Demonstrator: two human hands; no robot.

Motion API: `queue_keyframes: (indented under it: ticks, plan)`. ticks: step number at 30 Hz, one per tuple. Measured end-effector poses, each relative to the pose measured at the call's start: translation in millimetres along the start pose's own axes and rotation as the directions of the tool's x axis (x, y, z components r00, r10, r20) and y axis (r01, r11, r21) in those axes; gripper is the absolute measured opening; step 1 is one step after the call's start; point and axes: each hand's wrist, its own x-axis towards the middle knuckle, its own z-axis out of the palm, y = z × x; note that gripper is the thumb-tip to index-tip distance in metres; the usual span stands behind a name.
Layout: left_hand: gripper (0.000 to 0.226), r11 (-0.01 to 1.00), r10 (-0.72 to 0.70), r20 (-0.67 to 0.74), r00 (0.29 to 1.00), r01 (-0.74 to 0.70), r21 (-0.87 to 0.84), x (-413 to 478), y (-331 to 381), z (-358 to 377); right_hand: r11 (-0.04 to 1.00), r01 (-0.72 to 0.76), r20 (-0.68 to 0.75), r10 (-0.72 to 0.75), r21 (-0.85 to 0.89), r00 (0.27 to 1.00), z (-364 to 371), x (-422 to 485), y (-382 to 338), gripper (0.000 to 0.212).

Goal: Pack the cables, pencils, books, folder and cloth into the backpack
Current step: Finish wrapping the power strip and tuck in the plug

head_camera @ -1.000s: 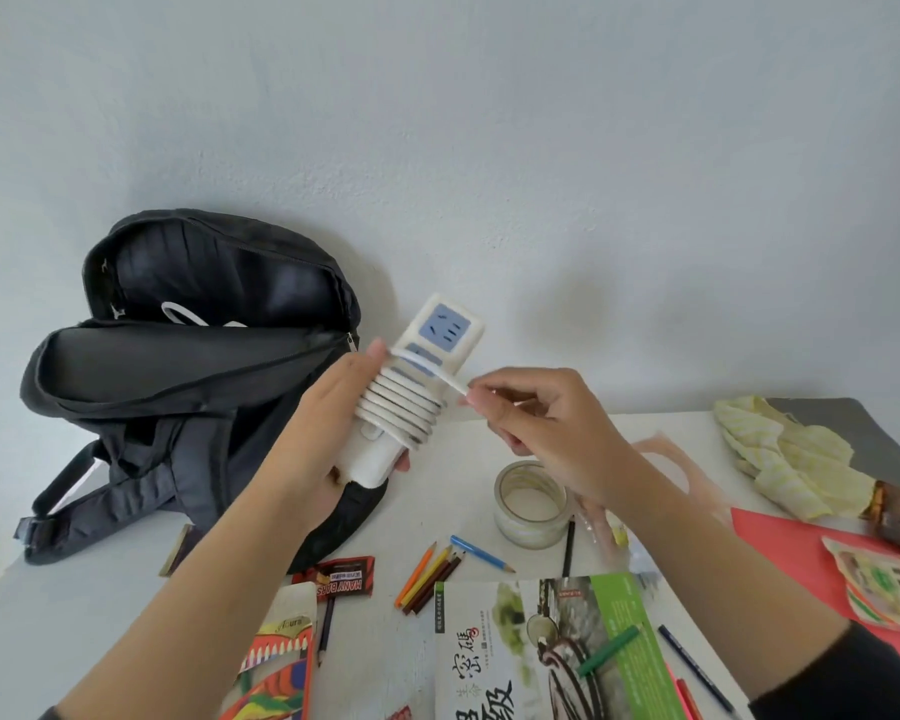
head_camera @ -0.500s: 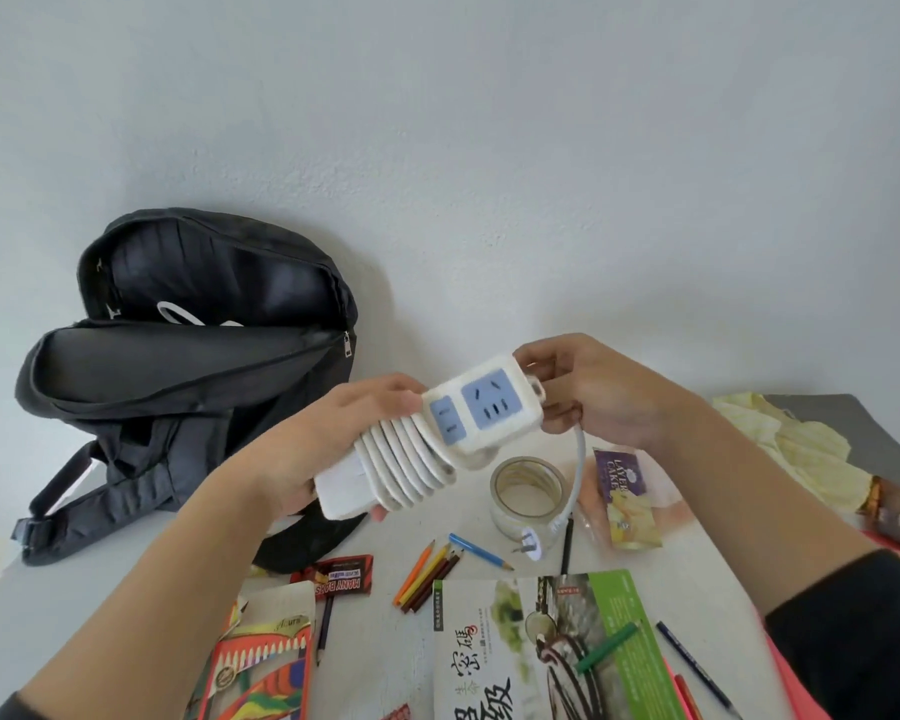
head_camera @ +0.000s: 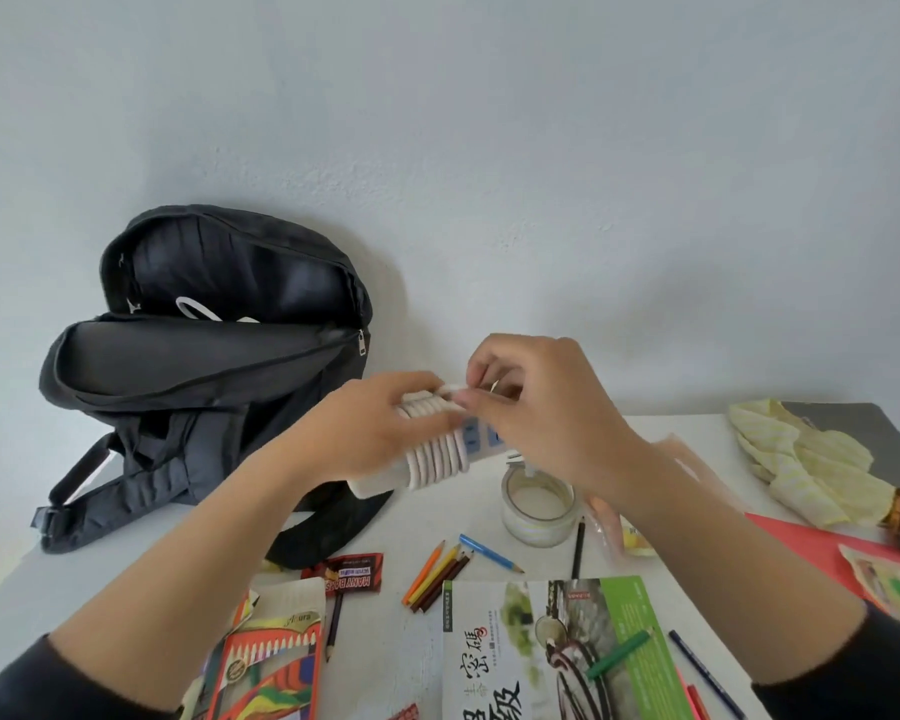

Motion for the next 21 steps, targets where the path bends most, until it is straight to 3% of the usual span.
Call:
queue_keyframes:
  ticks: [2, 4, 7, 10, 14, 18, 21]
  plan:
    - [0.02, 0.964, -0.03, -0.097, 0.995, 0.003, -0.266, 1, -7, 0, 0.993, -0.036, -0.038, 0.04, 0.114, 0.998, -4, 0, 2, 0.012]
    - [0.017, 0.864, -0.108, -0.18, 0.978, 0.003, -0.504, 0, -9, 2, 0.96, -0.083, 0.034, 0.077, 0.267, 0.996, -5, -2, 5, 0.008]
    - [0.027, 0.58, -0.225, -0.16, 0.961, 0.0, -0.814, -6, -1, -1, 0.885, -0.169, 0.237, 0.069, 0.433, 0.969, -1, -9, 13, 0.022]
    - [0.037, 0.368, -0.236, -0.074, 0.969, 0.019, -0.929, -12, 8, -8, 0.838, -0.246, 0.342, 0.076, 0.488, 0.937, -2, -11, 21, 0.04]
    - [0.041, 0.332, -0.071, -0.019, 0.997, 0.006, -0.943, -14, 2, -8, 0.853, -0.271, 0.366, 0.103, 0.446, 0.925, -11, -3, 23, 0.053]
    - [0.042, 0.417, 0.065, 0.066, 0.996, 0.033, -0.908, -14, -8, -12, 0.904, -0.303, 0.509, 0.116, 0.301, 0.853, -25, 5, 30, 0.06]
    - [0.056, 0.462, 0.078, 0.188, 0.979, 0.132, -0.877, -18, -12, -13, 0.904, -0.319, 0.592, 0.096, 0.285, 0.8, -27, 7, 41, 0.056]
